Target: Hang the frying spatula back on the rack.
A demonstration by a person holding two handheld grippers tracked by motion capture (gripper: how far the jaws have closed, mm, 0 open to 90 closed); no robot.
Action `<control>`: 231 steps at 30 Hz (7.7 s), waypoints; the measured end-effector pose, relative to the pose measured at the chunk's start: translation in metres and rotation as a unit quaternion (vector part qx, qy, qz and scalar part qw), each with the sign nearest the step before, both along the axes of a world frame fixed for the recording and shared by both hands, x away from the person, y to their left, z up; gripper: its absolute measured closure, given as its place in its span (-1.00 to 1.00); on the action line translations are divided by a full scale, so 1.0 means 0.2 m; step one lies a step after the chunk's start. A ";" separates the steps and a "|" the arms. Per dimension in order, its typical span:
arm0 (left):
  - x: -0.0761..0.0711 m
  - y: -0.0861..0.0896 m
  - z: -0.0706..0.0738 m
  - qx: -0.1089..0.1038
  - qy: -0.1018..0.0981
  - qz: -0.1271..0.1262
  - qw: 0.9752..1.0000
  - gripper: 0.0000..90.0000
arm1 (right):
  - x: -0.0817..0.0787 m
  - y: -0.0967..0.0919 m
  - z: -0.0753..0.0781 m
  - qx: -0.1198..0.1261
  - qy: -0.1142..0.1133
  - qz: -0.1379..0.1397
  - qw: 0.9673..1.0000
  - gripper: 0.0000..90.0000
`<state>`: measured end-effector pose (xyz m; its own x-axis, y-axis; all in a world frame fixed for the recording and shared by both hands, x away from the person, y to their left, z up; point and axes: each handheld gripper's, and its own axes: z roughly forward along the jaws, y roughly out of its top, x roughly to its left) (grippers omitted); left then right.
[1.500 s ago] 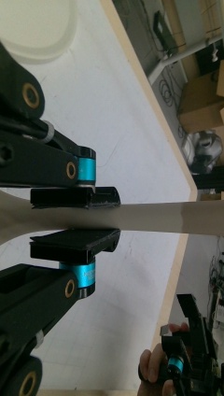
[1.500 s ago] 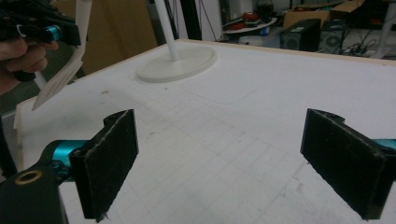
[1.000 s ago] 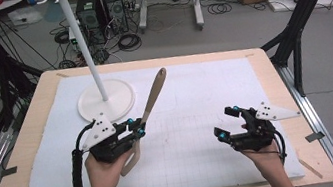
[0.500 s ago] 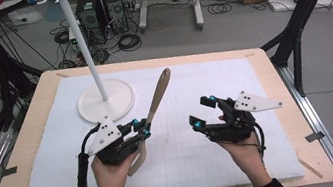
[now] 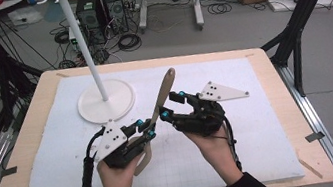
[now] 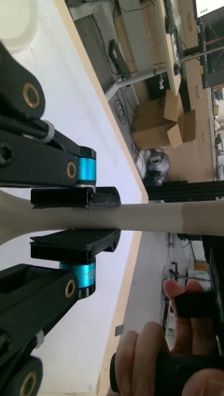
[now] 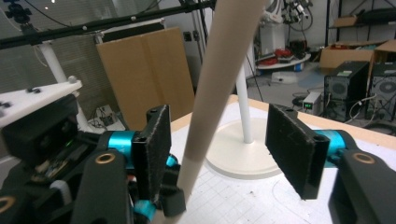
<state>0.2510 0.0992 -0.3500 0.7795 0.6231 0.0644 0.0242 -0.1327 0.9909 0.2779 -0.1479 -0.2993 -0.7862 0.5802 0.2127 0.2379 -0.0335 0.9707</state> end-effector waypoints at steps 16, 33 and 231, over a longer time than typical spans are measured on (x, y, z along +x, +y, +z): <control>-0.02 -0.04 -0.01 0.009 -0.028 0.015 0.999 0.72 | 0.01 0.04 0.02 0.019 0.023 0.008 1.000 0.43; 0.02 0.00 0.01 0.007 -0.016 -0.006 1.000 0.24 | 0.04 0.01 0.02 0.020 0.022 0.045 0.999 0.68; 0.68 0.65 0.53 -0.036 0.048 0.035 0.998 -0.39 | 0.00 -0.72 -0.41 -0.125 -0.003 0.051 0.991 -0.69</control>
